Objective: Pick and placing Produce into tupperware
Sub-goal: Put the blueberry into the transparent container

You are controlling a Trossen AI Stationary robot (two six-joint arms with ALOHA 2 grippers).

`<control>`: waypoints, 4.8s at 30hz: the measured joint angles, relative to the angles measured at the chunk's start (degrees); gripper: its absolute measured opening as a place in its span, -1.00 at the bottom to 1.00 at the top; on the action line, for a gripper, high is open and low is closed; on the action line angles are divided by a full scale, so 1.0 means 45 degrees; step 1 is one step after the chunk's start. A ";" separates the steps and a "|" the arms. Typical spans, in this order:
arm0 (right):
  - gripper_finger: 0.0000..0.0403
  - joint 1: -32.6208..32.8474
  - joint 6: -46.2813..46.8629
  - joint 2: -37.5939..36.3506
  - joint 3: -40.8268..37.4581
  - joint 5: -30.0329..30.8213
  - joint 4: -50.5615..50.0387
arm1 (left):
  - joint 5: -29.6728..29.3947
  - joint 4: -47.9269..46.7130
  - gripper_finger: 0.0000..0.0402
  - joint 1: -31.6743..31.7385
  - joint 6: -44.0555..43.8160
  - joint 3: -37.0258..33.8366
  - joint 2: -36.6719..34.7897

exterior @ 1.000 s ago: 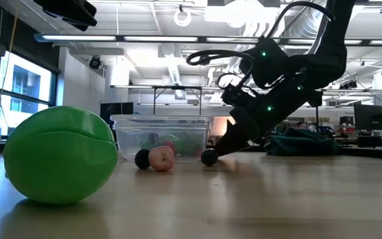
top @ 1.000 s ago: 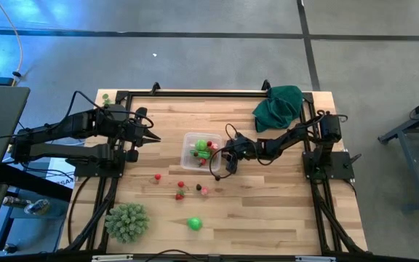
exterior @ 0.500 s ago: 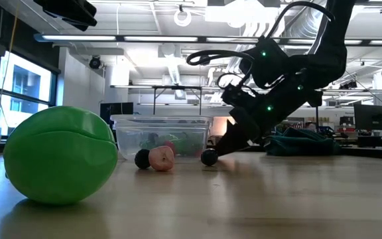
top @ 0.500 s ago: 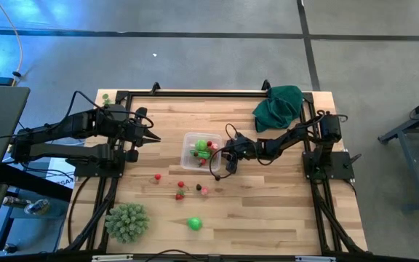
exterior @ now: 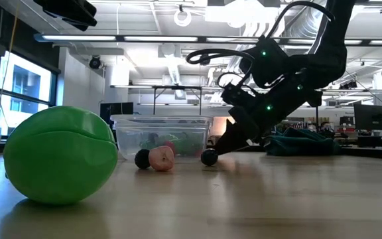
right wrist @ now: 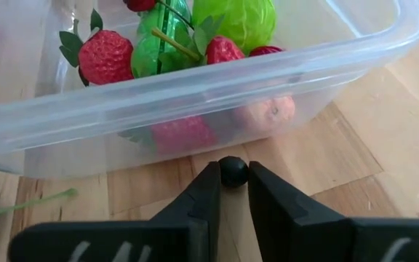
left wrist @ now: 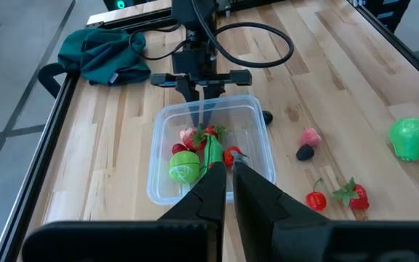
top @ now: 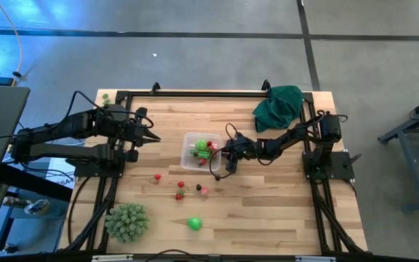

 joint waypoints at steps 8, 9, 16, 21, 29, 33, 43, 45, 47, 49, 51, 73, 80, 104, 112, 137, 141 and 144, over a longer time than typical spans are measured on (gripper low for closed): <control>-0.80 0.0000 0.0029 0.0000 0.0000 0.0005 0.0026 | 0.0003 -0.0004 -0.91 0.0000 0.0000 -0.0004 0.0000; -0.81 0.0000 0.0029 0.0000 0.0000 0.0004 0.0035 | 0.0004 0.0000 -0.91 0.0000 0.0000 0.0000 0.0000; -0.84 0.0001 0.0033 0.0000 0.0000 -0.0005 0.0064 | 0.0003 -0.0002 -0.91 -0.0001 0.0000 -0.0001 -0.0002; -0.84 0.0002 0.0029 0.0000 0.0000 0.0001 0.0068 | 0.0001 -0.0003 -0.91 -0.0004 0.0000 0.0000 0.0000; -0.84 0.0005 0.0029 0.0000 0.0000 0.0068 0.0063 | 0.0002 -0.0005 -0.91 0.0000 0.0000 -0.0002 0.0000; -0.84 0.0005 0.0029 0.0000 0.0000 0.0073 0.0058 | 0.0004 -0.0004 -0.91 -0.0001 0.0000 0.0000 0.0000; -0.84 -0.0005 0.0034 0.0000 0.0005 -0.0181 0.0058 | 0.0004 0.0000 -0.91 -0.0002 0.0000 -0.0002 0.0000; -0.84 -0.0007 0.0029 0.0000 0.0005 -0.0230 0.0053 | 0.0003 -0.0005 -0.91 -0.0004 0.0000 -0.0003 0.0000; -0.83 -0.0010 0.0029 0.0000 0.0005 -0.0233 0.0049 | 0.0004 0.0000 -0.91 0.0000 0.0000 -0.0001 0.0000; -0.80 -0.0006 0.0026 0.0000 0.0005 -0.0238 0.0036 | 0.0004 -0.0005 -0.91 0.0000 0.0000 -0.0004 0.0000; -0.73 -0.0003 0.0029 0.0000 0.0005 -0.0223 0.0011 | 0.0002 -0.0005 -0.91 -0.0004 0.0000 -0.0002 0.0000; -0.34 0.0213 -0.0465 0.0442 0.0097 0.0531 0.0374 | 0.0004 -0.0005 -0.91 -0.0001 0.0000 -0.0002 -0.0004; -0.35 0.0306 -0.0525 0.0442 0.0097 0.0679 0.0374 | 0.0004 0.0000 -0.91 -0.0004 0.0000 -0.0004 -0.0005; -0.83 0.0325 -0.0354 0.0437 0.0097 0.0229 0.0515 | 0.0003 -0.0004 -0.91 -0.0001 0.0000 -0.0002 -0.0005; -0.83 0.0609 -0.0294 -0.0046 0.0087 0.0955 -0.0401 | 0.0001 0.0000 -0.91 0.0000 0.0000 -0.0004 -0.0005; -0.83 0.2263 -0.0724 -0.3961 0.0073 0.3409 -0.3293 | 0.0004 -0.0005 -0.91 0.0000 0.0000 0.0000 -0.0005; -0.83 0.2259 -0.0875 -0.4408 0.0076 0.3334 -0.2976 | 0.0003 -0.0005 -0.91 -0.0004 0.0000 -0.0003 -0.0005; -0.83 0.2254 -0.1216 -0.4494 0.0393 0.3270 -0.2965 | 0.0001 -0.0004 -0.91 -0.0003 0.0000 0.0000 -0.0004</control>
